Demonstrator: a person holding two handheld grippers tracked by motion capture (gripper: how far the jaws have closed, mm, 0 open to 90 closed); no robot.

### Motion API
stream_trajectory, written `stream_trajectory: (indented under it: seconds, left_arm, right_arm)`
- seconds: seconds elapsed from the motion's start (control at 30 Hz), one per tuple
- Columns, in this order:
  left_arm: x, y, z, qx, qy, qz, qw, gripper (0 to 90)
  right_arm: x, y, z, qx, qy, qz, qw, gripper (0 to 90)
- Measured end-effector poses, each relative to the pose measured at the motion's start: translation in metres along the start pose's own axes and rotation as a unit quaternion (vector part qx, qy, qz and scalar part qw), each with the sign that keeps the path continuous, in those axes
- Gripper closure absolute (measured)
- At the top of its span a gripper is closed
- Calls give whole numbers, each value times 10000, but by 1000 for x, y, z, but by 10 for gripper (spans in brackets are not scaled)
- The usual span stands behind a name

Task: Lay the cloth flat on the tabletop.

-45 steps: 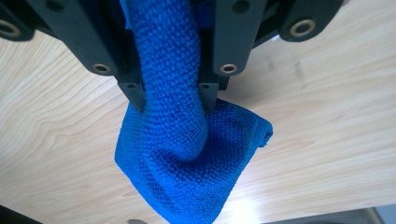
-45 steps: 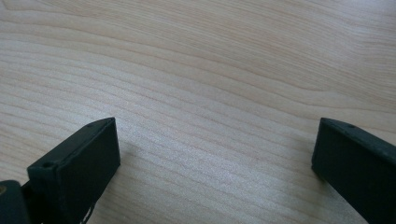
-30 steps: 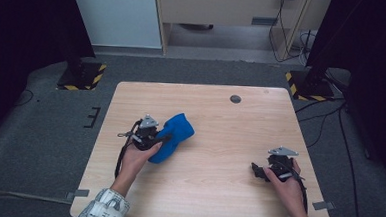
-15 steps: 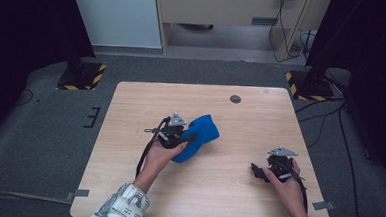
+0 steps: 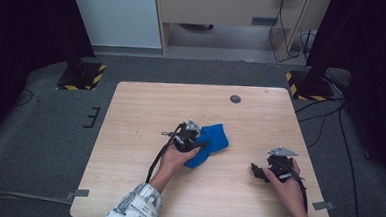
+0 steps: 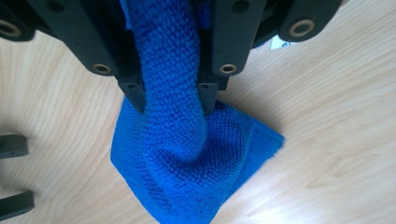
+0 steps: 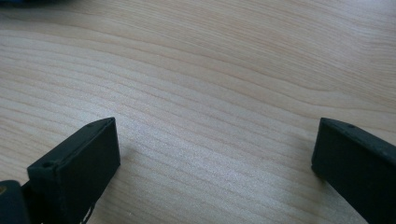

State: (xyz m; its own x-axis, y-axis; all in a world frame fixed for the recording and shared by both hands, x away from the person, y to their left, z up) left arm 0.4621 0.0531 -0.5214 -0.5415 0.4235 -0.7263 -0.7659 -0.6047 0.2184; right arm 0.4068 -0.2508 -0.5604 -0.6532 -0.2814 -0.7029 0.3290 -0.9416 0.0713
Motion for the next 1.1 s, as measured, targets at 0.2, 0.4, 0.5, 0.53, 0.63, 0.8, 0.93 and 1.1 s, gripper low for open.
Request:
stream_trajectory:
  seconds: [0.2,0.4,0.5,0.53,0.63,0.8,0.93,1.1]
  left_arm:
    - [8,4,-18,-40,-317,-122,9994,713]
    - [12,5,-24,-92,-247,-120,9996,698]
    - [14,4,-25,-74,-193,-71,9998,674]
    - [15,4,-25,-66,-168,-60,9998,668]
    - [16,3,-25,-62,-137,-55,9999,652]
    - [15,3,-24,-72,-78,14,9999,533]
    - [11,1,-18,-30,171,83,9998,365]
    - [4,3,-1,-3,536,-6,9986,230]
  right_arm:
    - [0,0,0,0,1,-1,10000,11]
    - [0,-2,0,-9,12,15,10000,13]
    - [0,-3,0,-1,17,9,10000,12]
    - [0,-3,0,1,16,11,10000,12]
    - [0,-3,0,-6,20,19,10000,12]
    - [0,-3,0,9,21,-1,10000,13]
    - [0,-3,0,10,21,1,10000,13]
    - [-1,-4,2,-43,14,57,10000,62]
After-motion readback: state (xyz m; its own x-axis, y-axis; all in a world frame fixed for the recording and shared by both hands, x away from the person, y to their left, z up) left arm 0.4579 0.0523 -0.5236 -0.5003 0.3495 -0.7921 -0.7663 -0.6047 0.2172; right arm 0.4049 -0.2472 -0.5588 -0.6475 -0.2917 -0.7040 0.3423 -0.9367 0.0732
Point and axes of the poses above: each handheld gripper's, and its own axes: z roughly backward along the jaws, x roughly out of its underside, y roughly to its right, the point moved 3 cm from there along -z, roughly forward along the jaws, and after that the axes turned 6 degrees about x, right-handed, at the moved point
